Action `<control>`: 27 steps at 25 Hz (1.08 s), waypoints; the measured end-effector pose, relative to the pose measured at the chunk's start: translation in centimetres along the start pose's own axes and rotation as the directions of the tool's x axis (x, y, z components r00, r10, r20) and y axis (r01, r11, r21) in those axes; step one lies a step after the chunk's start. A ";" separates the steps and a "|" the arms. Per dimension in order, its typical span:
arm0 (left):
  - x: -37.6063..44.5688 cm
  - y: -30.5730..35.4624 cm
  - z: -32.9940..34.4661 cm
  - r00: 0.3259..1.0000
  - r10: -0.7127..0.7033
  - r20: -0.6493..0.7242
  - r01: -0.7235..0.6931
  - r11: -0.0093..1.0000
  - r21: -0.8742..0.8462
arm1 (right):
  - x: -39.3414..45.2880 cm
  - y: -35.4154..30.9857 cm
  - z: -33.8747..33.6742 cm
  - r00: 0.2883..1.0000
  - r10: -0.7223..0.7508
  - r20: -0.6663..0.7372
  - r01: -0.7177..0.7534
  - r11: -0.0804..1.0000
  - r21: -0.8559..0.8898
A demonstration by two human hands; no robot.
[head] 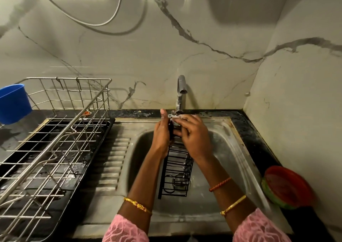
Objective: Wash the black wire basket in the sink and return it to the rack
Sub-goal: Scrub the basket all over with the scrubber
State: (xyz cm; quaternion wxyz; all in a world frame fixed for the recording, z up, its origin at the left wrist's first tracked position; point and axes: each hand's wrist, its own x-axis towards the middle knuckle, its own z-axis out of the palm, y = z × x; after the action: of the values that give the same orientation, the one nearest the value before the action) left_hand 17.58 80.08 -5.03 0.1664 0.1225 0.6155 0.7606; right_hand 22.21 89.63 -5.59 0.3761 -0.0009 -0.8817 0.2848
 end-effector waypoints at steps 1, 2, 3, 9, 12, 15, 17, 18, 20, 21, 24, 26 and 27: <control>-0.1 0.0 -0.1 1.000 0.005 0.012 -0.006 1.000 0.008 | -0.5 0.8 -0.5 0.999 0.029 -0.031 -0.029 1.000 -0.012; -0.1 0.1 -0.2 1.000 0.009 0.027 -0.009 1.000 0.013 | -1.0 1.9 -0.9 0.995 0.069 -0.068 -0.070 0.998 -0.006; 0.1 -0.1 -0.4 0.999 0.015 0.044 -0.015 1.000 0.017 | -1.5 2.8 -1.4 0.989 0.119 -0.092 -0.118 0.993 0.012; 0.3 0.0 -0.3 0.996 -0.019 0.088 0.017 0.999 0.028 | 0.0 1.1 -0.5 0.990 0.142 0.019 -0.143 0.982 0.123; 0.8 0.1 -0.5 0.998 -0.040 0.041 0.038 0.999 0.034 | 0.3 -0.5 0.5 0.998 0.057 0.041 -0.057 0.998 -0.006; 1.1 -0.4 -0.9 0.995 -0.078 0.068 0.077 0.997 0.018 | -1.5 1.1 -0.2 0.997 0.039 -0.060 -0.039 0.999 -0.002; 1.1 -1.0 -0.8 0.992 -0.081 0.102 0.079 0.997 0.026 | -2.8 2.6 -0.9 0.983 0.128 -0.133 -0.122 0.991 0.047; 1.1 -1.3 -0.7 0.992 -0.084 0.099 0.082 0.996 0.029 | -3.1 3.1 -1.2 0.967 0.200 -0.155 -0.188 0.978 0.093; 1.4 -1.7 -0.9 0.993 -0.095 0.071 0.093 0.995 0.023 | -3.1 3.0 -1.6 0.937 0.297 -0.182 -0.265 0.947 0.179; 1.6 -1.8 -1.2 0.992 -0.111 0.062 0.111 0.994 0.015 | -2.7 2.7 -1.5 0.936 0.294 -0.193 -0.255 0.946 0.201; 1.6 -1.6 -1.4 0.985 -0.153 0.077 0.158 0.986 -0.054 | -1.7 0.3 0.1 0.975 0.167 -0.145 -0.140 0.974 0.179; 1.6 -1.3 -1.1 0.981 -0.186 0.053 0.193 0.967 -0.169 | -1.6 -1.2 1.3 0.993 0.097 -0.067 -0.083 0.978 0.190; 1.6 -1.3 -1.0 0.981 -0.190 0.048 0.196 0.959 -0.204 | -1.7 -1.4 1.7 0.994 0.098 -0.052 -0.085 0.975 0.204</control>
State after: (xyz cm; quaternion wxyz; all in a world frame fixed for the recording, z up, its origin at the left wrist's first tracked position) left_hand 15.85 80.08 -6.49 0.2602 0.0542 0.5394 0.7990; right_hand 22.61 87.19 -6.95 0.3876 -0.0122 -0.8353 0.3897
